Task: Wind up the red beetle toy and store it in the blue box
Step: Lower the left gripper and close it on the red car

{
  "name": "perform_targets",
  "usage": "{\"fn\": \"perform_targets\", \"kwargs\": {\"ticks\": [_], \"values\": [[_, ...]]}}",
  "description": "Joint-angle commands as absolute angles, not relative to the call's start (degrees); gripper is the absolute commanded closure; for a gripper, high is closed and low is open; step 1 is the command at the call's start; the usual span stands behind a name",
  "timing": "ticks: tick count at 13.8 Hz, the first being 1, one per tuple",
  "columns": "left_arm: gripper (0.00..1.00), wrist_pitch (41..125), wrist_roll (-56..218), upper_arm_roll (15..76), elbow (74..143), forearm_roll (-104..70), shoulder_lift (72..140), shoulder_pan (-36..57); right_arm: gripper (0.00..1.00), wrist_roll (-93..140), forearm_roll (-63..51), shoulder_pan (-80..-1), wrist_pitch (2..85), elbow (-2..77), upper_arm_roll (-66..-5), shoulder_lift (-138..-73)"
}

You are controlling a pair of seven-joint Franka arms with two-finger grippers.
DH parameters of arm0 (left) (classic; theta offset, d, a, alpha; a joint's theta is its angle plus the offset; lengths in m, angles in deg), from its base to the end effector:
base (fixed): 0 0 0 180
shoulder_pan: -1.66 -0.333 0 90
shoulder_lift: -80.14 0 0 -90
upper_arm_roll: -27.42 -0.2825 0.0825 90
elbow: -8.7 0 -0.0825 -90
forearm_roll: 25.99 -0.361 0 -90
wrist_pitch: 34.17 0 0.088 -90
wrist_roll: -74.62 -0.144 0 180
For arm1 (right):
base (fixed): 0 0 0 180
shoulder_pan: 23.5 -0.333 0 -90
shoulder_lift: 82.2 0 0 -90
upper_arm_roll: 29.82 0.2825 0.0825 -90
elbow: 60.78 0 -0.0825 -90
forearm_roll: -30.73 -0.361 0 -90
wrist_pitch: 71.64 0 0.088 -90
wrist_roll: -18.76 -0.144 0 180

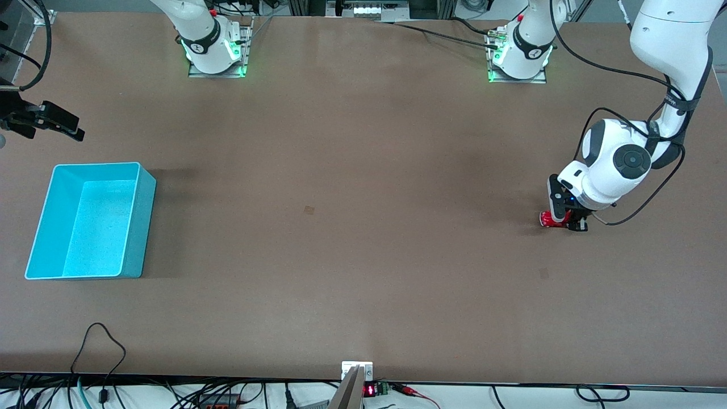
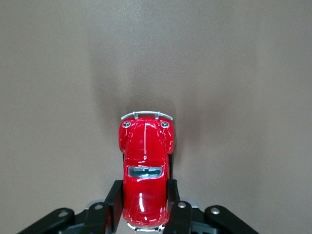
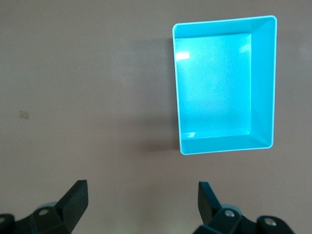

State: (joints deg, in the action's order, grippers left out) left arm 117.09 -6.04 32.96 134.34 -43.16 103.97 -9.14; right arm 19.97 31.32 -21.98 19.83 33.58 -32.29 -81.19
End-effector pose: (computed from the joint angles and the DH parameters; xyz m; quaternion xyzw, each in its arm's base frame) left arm 0.5348 0.0441 0.1488 -0.7070 0.7048 0.0237 0.0527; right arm 0.5246 -0.0382 0.5314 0.9996 -0.0240 -0.0166 0.0040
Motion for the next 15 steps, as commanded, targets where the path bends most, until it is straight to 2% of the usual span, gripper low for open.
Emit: {"fn": "perform_targets", "kwargs": {"ticks": [1,9,11,15], "values": [[0.86,117.96,-8.34,33.40,133.59,-44.62,105.71,-10.82,0.00,20.87,30.99,-21.65,19.59,32.82,-32.19,-81.32],[0.87,117.79,-17.48,33.48,130.17,-44.62,108.17,-20.92,0.00,20.87,30.90,-21.65,19.59,32.82,-32.19,-81.32],[0.87,117.88,-20.29,33.57,127.36,-44.54,110.10,-24.35,0.00,20.78,30.90,-21.65,19.59,32.82,-32.19,-81.32],[0.88,117.88,-22.23,33.57,126.21,-44.54,111.07,-25.68,0.00,20.78,30.90,-21.65,19.59,32.82,-32.19,-81.32]]}}
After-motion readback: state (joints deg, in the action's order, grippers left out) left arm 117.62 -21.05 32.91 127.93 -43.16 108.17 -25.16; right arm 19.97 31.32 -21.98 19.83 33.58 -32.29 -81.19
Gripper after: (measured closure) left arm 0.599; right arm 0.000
